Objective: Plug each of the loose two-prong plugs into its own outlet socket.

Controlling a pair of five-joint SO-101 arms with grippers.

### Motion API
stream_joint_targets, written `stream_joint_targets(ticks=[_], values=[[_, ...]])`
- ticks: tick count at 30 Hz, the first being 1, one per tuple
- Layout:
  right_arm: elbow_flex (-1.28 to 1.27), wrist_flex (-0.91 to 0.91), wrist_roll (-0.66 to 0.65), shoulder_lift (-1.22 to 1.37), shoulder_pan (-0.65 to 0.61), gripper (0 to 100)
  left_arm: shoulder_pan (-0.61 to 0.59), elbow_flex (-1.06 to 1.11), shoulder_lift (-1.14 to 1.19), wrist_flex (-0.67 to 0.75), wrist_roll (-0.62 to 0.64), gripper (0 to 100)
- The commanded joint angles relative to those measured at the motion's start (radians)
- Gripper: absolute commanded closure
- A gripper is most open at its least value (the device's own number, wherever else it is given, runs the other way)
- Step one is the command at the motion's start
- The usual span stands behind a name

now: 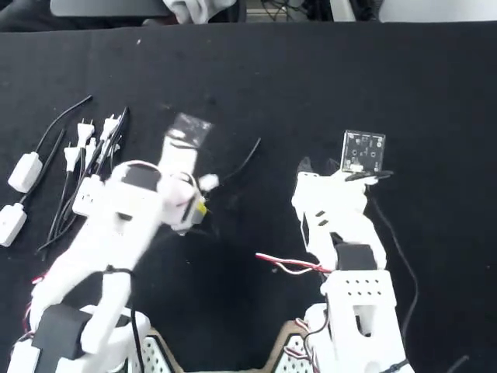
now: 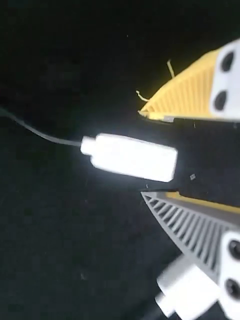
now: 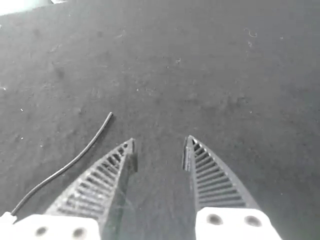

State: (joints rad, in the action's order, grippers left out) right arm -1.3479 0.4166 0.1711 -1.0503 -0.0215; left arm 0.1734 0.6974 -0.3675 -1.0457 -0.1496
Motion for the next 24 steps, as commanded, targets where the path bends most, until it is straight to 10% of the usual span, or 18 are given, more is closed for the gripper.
stream_joint_targets(ticks=[1,13,24], values=[[0.005,-0.026,0.008,-0.025,-0.02,85.4,-0.124,-0.2,-0.034,-0.109,0.008,78],[0.001,-0.026,0.008,-0.03,-0.02,85.4,-0.223,0.024,0.13,0.135,-0.064,78],[0.035,-0.034,0.015,-0.031,0.13,85.4,0.173,0.022,-0.006,0.046,0.008,78]])
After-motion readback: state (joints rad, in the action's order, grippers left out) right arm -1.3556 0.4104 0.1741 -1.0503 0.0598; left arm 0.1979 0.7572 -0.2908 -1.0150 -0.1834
